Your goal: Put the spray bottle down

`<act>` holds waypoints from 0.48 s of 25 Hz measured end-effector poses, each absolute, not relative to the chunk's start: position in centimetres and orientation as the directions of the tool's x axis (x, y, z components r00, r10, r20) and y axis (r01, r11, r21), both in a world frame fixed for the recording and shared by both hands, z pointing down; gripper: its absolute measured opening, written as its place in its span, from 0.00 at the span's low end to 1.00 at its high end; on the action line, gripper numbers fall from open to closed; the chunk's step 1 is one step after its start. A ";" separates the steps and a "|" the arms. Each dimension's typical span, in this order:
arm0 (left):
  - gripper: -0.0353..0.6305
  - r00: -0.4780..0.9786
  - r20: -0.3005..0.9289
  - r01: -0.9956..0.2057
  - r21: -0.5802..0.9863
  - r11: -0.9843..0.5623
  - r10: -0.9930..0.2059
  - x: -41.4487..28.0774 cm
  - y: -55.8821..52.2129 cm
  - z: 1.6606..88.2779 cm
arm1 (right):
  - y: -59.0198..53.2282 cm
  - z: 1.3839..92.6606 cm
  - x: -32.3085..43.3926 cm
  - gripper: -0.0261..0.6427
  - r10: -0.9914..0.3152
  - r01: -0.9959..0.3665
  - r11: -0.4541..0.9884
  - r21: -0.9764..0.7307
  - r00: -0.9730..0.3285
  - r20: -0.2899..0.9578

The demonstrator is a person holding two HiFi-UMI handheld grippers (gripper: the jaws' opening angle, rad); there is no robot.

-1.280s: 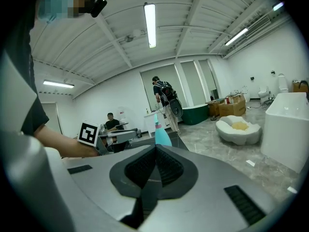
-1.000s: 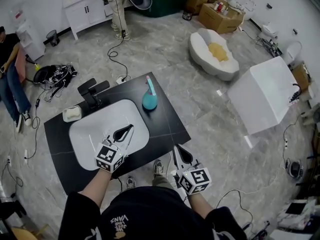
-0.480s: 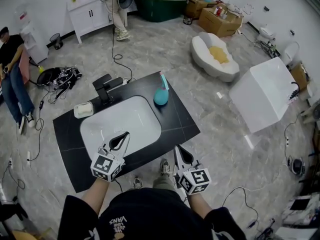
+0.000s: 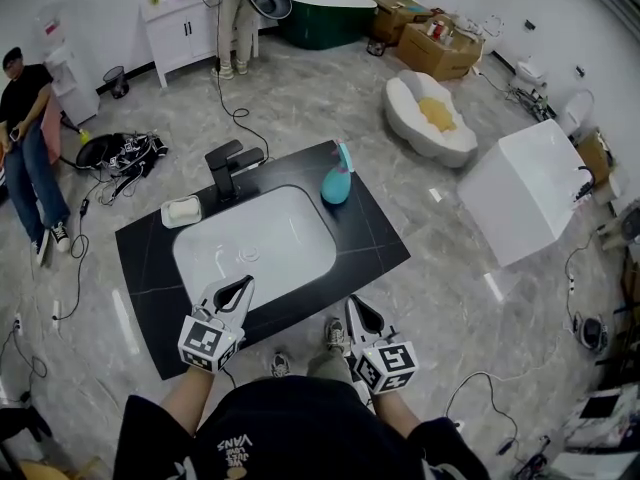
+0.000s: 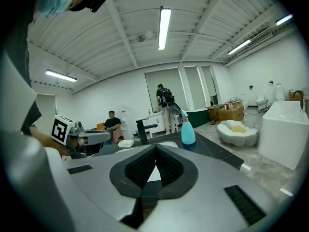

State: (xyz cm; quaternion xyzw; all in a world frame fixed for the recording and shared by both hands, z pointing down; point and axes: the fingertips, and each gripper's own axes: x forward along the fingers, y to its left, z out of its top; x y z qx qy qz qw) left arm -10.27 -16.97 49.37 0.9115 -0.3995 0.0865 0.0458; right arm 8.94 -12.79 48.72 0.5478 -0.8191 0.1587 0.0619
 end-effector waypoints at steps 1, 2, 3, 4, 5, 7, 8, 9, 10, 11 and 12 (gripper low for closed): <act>0.08 0.663 0.195 -0.739 0.018 -0.673 -0.723 -10.7 -16.7 49.5 | -12.6 48.8 8.6 0.05 -0.877 -0.917 0.351 -0.190 -0.393 0.278; 0.08 0.661 0.195 -0.742 0.020 -0.670 -0.725 -11.1 -16.5 49.6 | -12.3 48.8 8.2 0.05 -0.875 -0.917 0.352 -0.188 -0.394 0.280; 0.08 0.659 0.193 -0.744 0.022 -0.668 -0.727 -11.5 -16.3 49.6 | -12.1 48.9 7.9 0.05 -0.875 -0.917 0.354 -0.185 -0.394 0.282; 0.08 0.657 0.191 -0.746 0.024 -0.666 -0.729 -11.7 -16.1 49.6 | -11.9 48.9 7.7 0.05 -0.874 -0.917 0.355 -0.181 -0.394 0.283; 0.08 0.656 0.189 -0.747 0.026 -0.664 -0.731 -11.9 -16.1 49.7 | -11.9 48.9 7.5 0.05 -0.874 -0.917 0.356 -0.179 -0.394 0.284; 0.08 0.654 0.187 -0.750 0.035 -0.660 -0.733 -12.2 -16.0 49.8 | -11.8 49.0 7.2 0.05 -0.871 -0.915 0.363 -0.176 -0.400 0.285; 0.08 0.654 0.188 -0.751 0.039 -0.659 -0.733 -12.3 -16.0 49.9 | -11.7 49.2 7.0 0.05 -0.868 -0.913 0.368 -0.176 -0.406 0.285; 0.08 0.653 0.191 -0.752 0.043 -0.658 -0.733 -12.5 -15.9 50.1 | -11.6 49.3 6.9 0.05 -0.866 -0.911 0.372 -0.176 -0.409 0.286; 0.08 0.652 0.193 -0.752 0.046 -0.657 -0.733 -12.6 -15.9 50.2 | -11.4 49.3 6.8 0.05 -0.865 -0.911 0.374 -0.175 -0.410 0.288; 0.08 0.651 0.194 -0.754 0.049 -0.656 -0.734 -12.8 -15.8 50.2 | -11.3 49.3 6.7 0.05 -0.865 -0.911 0.373 -0.174 -0.410 0.290; 0.08 0.650 0.194 -0.755 0.051 -0.654 -0.735 -12.9 -15.7 50.2 | -11.2 49.3 6.6 0.05 -0.865 -0.912 0.372 -0.173 -0.408 0.292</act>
